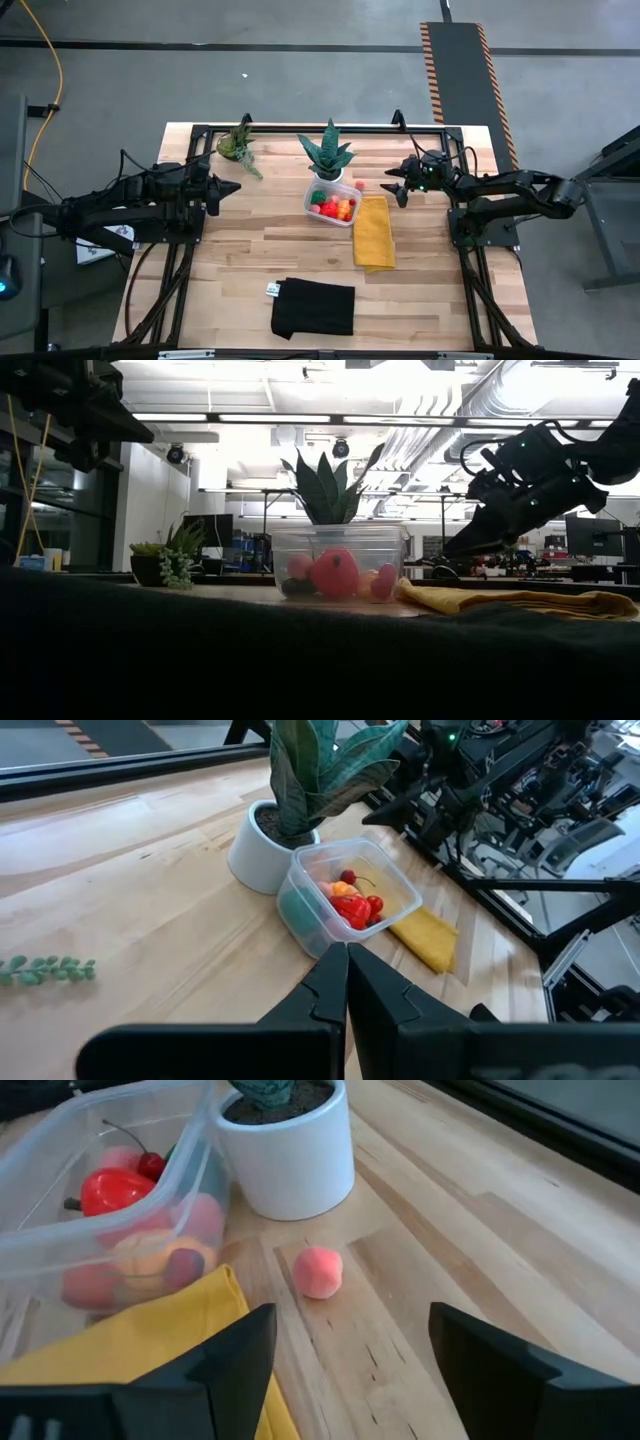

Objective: Pick and placing Produce into tupperware
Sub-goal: Put the pink peach into the transparent container

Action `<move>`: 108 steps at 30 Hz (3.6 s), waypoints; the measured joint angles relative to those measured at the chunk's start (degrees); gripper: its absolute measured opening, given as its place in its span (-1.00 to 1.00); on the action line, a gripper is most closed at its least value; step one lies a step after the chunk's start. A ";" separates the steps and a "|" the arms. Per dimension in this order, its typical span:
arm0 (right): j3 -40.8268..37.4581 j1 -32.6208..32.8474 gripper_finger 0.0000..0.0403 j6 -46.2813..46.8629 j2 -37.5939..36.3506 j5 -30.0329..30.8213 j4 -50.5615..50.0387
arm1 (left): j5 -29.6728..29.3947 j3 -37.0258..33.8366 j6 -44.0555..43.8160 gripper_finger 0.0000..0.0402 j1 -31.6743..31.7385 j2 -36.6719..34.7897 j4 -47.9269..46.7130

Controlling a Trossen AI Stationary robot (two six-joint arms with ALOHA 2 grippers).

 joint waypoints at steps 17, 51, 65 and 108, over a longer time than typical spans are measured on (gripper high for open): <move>3.77 2.09 0.23 -4.96 11.18 0.01 2.53 | -0.64 0.00 0.04 -1.00 0.00 -0.02 -1.75; 10.48 5.95 0.23 -8.47 22.12 -0.02 6.06 | -0.61 0.00 -0.02 -1.00 0.01 0.00 -4.31; 10.48 5.90 0.23 -9.46 24.19 -0.02 8.10 | -0.61 0.00 -1.48 -1.00 0.01 0.00 -4.26; 15.02 5.95 -0.01 -10.42 30.95 -2.84 8.82 | -0.59 0.00 -2.93 -1.00 0.00 0.00 -4.22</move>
